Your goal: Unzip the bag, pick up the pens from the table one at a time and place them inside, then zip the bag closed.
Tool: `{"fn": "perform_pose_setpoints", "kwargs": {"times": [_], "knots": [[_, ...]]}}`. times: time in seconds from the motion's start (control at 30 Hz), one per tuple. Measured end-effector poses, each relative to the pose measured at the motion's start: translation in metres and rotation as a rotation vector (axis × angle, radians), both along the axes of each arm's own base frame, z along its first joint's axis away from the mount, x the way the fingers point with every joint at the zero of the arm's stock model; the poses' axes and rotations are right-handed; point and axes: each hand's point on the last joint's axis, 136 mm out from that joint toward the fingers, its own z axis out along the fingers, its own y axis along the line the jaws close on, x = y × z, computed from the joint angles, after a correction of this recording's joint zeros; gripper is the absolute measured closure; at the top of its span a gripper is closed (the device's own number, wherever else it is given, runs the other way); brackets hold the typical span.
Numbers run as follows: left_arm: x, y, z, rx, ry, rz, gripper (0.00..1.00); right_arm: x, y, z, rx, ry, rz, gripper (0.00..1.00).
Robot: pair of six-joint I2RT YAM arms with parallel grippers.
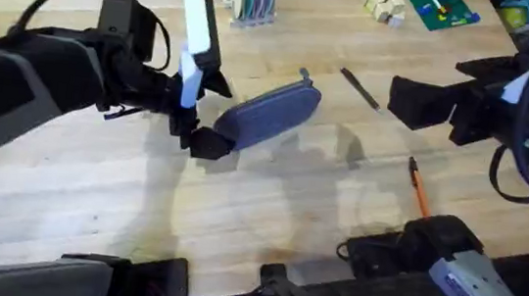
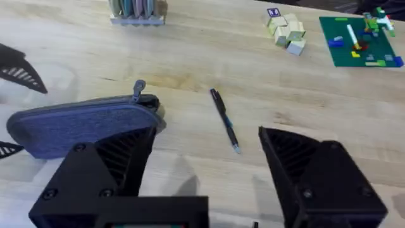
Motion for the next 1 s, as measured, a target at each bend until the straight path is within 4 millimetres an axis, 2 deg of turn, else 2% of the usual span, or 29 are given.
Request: {"fn": "perform_pose_setpoints", "kwargs": {"times": [0.4,0.47,0.53,0.63,0.67,0.8,1.0], "knots": [[0.000,0.000,-0.002,0.001,0.005,0.000,0.022,0.000,0.000,0.000,0.000,0.000,0.000,0.003],[0.000,0.000,-0.002,0.000,0.005,-0.001,0.193,-0.001,0.000,-0.002,0.000,0.008,0.000,0.003],[0.000,0.000,-0.002,0.001,0.006,-0.001,0.451,-0.004,0.000,-0.007,0.000,0.033,0.000,0.003],[-0.001,-0.001,-0.002,0.002,0.008,-0.003,0.901,-0.006,0.000,-0.010,0.016,0.049,-0.009,0.003],[-0.001,-0.001,-0.002,0.004,0.007,-0.003,0.942,-0.006,0.000,-0.010,0.026,0.049,-0.015,0.003],[-0.001,-0.001,-0.002,0.005,0.006,-0.002,0.955,-0.003,0.005,-0.010,0.063,0.054,-0.002,0.003],[-0.001,-0.001,-0.002,0.004,0.005,-0.002,0.960,0.020,0.028,-0.018,0.146,0.107,0.106,0.003]]}}
